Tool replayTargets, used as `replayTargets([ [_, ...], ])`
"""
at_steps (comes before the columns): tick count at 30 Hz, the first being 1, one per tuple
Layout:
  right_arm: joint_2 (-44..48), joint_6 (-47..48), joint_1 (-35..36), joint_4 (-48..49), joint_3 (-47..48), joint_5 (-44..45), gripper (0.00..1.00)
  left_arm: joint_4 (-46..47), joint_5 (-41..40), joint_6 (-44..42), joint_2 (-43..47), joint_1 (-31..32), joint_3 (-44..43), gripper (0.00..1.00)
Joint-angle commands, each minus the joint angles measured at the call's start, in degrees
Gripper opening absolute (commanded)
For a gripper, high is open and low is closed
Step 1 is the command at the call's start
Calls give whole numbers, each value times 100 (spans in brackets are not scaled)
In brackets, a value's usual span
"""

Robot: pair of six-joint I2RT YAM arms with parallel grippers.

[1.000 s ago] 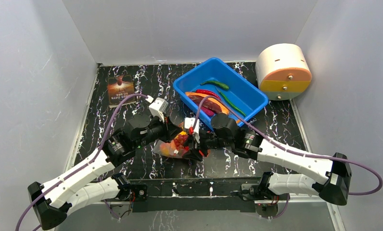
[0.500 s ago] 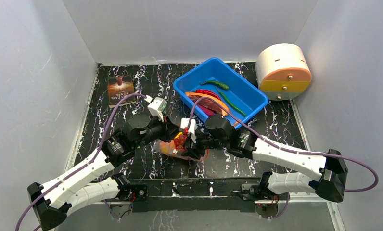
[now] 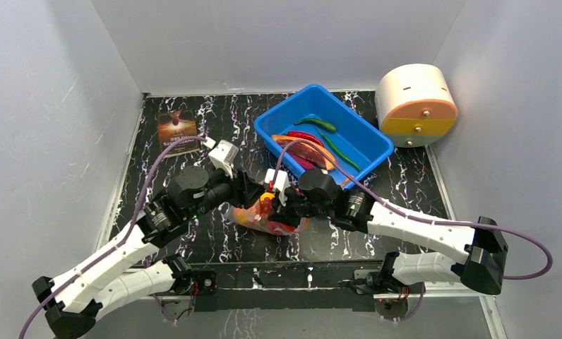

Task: Place the food in the zip-top bag and seal the zipper
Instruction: Zip the zipper food storage bag at the center of the board.

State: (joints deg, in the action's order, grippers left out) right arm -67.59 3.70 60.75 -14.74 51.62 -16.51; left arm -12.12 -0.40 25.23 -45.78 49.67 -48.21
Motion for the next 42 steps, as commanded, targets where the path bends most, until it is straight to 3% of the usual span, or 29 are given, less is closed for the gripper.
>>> replayTargets([
  [1,257,-648,41,642,352,278,0,-359,224,-1003,461,8,-331,50],
  [19,123,-1599,-18,458,597,997,0,-837,1379,-3046,1647,0,623,48],
  [35,251,-1470,-63,507,479,215,0,219,1284,-3892,1217,7,1212,46],
  [38,231,-1447,-64,506,502,175,0,329,1364,-3998,1295,3,1300,38],
  [42,254,-1384,-65,505,493,168,0,314,1423,-4072,1343,1,1302,12],
])
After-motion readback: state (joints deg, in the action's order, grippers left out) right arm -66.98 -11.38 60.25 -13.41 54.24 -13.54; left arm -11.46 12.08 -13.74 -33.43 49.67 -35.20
